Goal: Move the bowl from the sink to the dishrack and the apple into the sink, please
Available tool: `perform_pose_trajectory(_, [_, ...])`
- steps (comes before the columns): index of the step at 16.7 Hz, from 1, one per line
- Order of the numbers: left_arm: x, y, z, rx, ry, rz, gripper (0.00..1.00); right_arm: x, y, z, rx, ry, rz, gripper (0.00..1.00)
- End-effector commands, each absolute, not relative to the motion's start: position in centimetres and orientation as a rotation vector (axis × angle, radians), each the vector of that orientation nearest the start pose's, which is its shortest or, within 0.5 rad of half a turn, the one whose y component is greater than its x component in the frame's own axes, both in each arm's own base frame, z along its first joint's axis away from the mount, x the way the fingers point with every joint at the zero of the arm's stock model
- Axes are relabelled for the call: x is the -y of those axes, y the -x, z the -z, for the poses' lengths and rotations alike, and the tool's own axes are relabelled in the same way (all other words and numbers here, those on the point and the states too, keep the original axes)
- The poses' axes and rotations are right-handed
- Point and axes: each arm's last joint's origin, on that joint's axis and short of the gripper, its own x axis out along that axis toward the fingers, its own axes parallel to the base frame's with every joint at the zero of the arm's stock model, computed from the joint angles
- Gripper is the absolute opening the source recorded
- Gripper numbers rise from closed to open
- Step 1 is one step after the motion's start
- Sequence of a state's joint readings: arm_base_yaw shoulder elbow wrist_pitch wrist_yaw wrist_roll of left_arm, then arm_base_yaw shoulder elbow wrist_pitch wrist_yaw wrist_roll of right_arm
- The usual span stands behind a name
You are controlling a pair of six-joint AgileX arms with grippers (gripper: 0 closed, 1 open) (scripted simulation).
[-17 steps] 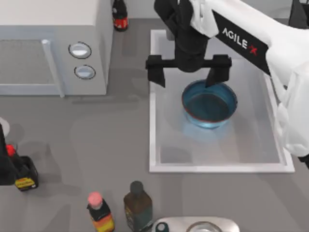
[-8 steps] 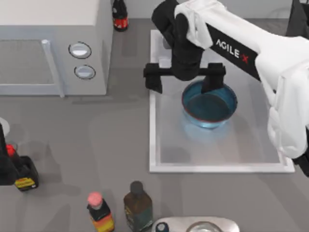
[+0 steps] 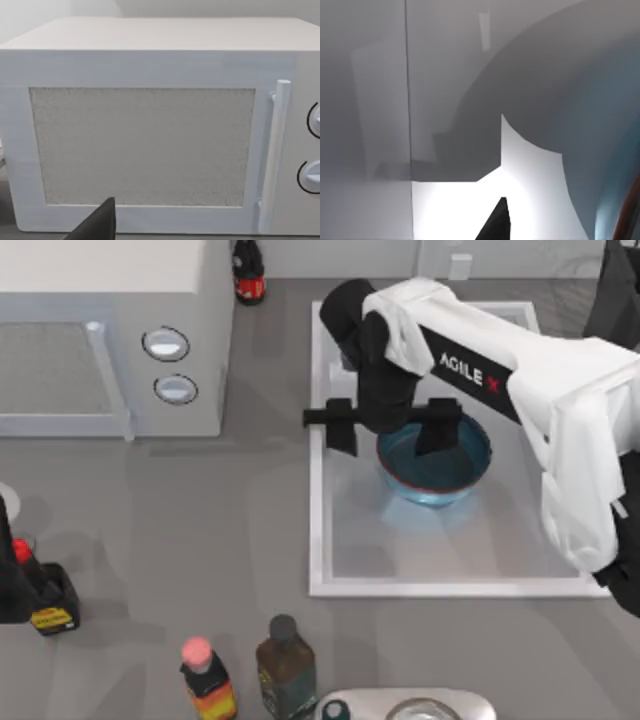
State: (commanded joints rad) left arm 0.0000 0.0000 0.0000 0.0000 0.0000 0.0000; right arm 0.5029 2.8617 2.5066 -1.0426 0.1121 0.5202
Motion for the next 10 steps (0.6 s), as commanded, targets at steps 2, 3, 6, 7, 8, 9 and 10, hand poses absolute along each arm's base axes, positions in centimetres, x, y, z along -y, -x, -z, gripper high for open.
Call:
perform_pose_trajectory(2, [0.12, -10.57, -16.0, 0.0, 0.0, 0.0, 1.0, -26.76, -47.74, -4.66, -1.371, -0.007, 0.009, 0.92])
perform_pose_trajectory(3, [0.12, -10.57, -16.0, 0.0, 0.0, 0.0, 1.0, -26.76, -47.74, -4.66, -1.371, -0.007, 0.009, 0.85])
perform_pose_trajectory(6, [0.12, -10.57, -16.0, 0.0, 0.0, 0.0, 1.0, -26.76, -47.74, -4.66, -1.371, -0.007, 0.009, 0.62])
perform_pose_trajectory(7, [0.12, -10.57, -16.0, 0.0, 0.0, 0.0, 1.0, -26.76, -47.74, -4.66, -1.371, -0.007, 0.009, 0.55])
perform_pose_trajectory(8, [0.12, -10.57, -16.0, 0.0, 0.0, 0.0, 1.0, -26.76, -47.74, -4.66, -1.371, -0.007, 0.009, 0.47])
perform_pose_trajectory(9, [0.12, -10.57, -16.0, 0.0, 0.0, 0.0, 1.0, -26.76, -47.74, -4.66, -1.371, -0.007, 0.009, 0.4])
perform_pose_trajectory(10, [0.12, -10.57, -16.0, 0.0, 0.0, 0.0, 1.0, -26.76, -47.74, -4.66, -1.371, -0.007, 0.009, 0.32])
